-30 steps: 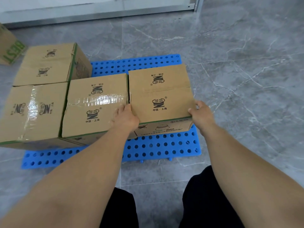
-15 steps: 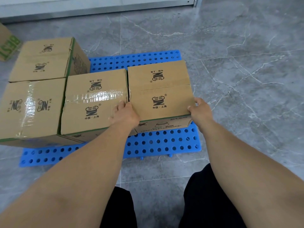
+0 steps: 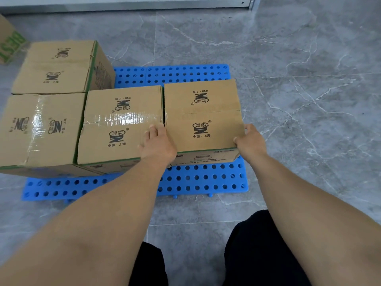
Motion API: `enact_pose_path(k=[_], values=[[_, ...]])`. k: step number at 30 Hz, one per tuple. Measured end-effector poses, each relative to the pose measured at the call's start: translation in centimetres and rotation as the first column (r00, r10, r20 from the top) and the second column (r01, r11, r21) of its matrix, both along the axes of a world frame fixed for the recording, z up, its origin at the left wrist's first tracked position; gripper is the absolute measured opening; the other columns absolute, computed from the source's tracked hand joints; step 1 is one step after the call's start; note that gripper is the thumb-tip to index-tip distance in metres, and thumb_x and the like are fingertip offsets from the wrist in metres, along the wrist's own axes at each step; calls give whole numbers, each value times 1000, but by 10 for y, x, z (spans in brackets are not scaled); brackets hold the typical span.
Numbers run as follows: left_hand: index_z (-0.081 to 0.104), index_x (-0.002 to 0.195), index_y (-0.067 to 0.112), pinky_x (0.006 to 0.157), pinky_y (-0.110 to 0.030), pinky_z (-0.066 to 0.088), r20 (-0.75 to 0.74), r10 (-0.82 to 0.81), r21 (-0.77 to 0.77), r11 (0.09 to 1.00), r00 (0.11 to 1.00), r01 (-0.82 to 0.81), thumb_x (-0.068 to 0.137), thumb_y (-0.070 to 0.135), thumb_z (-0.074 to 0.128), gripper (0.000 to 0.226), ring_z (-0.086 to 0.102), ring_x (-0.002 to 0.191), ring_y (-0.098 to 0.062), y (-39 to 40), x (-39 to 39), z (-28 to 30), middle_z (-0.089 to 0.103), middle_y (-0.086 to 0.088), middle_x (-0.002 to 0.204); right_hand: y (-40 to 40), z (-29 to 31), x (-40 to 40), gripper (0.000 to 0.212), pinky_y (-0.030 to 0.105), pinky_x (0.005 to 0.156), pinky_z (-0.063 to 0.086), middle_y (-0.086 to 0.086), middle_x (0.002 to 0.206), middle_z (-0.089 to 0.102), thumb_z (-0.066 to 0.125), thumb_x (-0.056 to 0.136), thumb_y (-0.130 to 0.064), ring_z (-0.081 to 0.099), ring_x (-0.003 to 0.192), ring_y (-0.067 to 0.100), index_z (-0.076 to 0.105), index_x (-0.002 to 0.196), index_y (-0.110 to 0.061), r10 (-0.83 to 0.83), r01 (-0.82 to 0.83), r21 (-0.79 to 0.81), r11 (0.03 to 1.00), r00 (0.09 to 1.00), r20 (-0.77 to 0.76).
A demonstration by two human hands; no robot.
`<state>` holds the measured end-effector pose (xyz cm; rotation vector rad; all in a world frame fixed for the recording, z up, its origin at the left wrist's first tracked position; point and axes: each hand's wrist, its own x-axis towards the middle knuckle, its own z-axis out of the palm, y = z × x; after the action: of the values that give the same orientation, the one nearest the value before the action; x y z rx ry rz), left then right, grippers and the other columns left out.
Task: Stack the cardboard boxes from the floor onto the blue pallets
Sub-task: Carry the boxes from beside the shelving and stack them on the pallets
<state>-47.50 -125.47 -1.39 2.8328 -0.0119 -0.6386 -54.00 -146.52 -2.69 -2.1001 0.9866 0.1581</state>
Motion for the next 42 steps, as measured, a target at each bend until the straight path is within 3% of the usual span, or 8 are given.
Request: enact_pose_path(k=[2, 4, 11, 19, 28, 35, 42], values=[[3, 150, 17, 117, -47, 9, 30, 13, -25, 1000, 999, -12, 95, 22, 39, 66, 1, 145, -25, 4, -2, 13, 0, -5, 159, 9, 16, 0, 48, 40, 86, 48, 11, 126, 49, 47, 87, -11, 51, 111, 30, 38, 135, -12, 66, -72, -103, 992, 996, -59], [5, 150, 18, 117, -46, 8, 45, 30, -71, 997, 999, -27, 93, 25, 43, 68, 2, 145, -25, 11, -6, 33, 3, -5, 158, 20, 35, -2, 51, 43, 95, 44, 13, 133, 42, 45, 88, -10, 44, 119, 31, 35, 138, -11, 125, -148, -184, 972, 984, -129], [9, 150, 18, 118, -43, 14, 28, 99, -148, 984, 995, -94, 93, 25, 46, 68, 11, 144, -22, 47, -34, 127, 13, -3, 157, 68, 129, -7, 50, 41, 93, 42, 9, 138, 40, 45, 91, -19, 42, 123, 27, 33, 140, -16, 320, -364, -196, 910, 921, -222], [14, 148, 17, 116, -45, 18, 31, 203, -152, 969, 979, -196, 92, 32, 49, 68, 17, 142, -23, 69, -70, 261, 21, -3, 155, 98, 275, -26, 45, 38, 89, 44, 6, 130, 46, 45, 93, -26, 47, 115, 22, 38, 136, -15, 471, -511, -232, 828, 857, -207], [9, 149, 19, 117, -43, 14, 36, 353, -159, 926, 935, -343, 92, 39, 48, 72, 15, 143, -24, 86, -106, 409, 13, -4, 157, 133, 428, -36, 44, 31, 75, 36, 4, 134, 42, 41, 94, -28, 49, 112, 22, 37, 136, -15, 638, -658, -266, 704, 751, -170], [6, 149, 19, 117, -45, 15, 74, 510, -208, 848, 857, -487, 92, 39, 48, 74, 17, 143, -24, 128, -132, 477, 16, -6, 156, 185, 488, -39, 44, 31, 72, 37, 5, 129, 45, 38, 95, -36, 50, 109, 22, 39, 134, -15, 771, -770, -311, 557, 619, -151], [0, 150, 18, 117, -46, 14, 123, 608, -240, 785, 784, -571, 91, 42, 48, 79, 21, 141, -25, 208, -134, 507, 21, -7, 155, 260, 525, -15, 48, 33, 72, 34, 8, 128, 48, 31, 96, -44, 51, 109, 25, 41, 133, -15, 824, -796, -357, 489, 556, -110]])
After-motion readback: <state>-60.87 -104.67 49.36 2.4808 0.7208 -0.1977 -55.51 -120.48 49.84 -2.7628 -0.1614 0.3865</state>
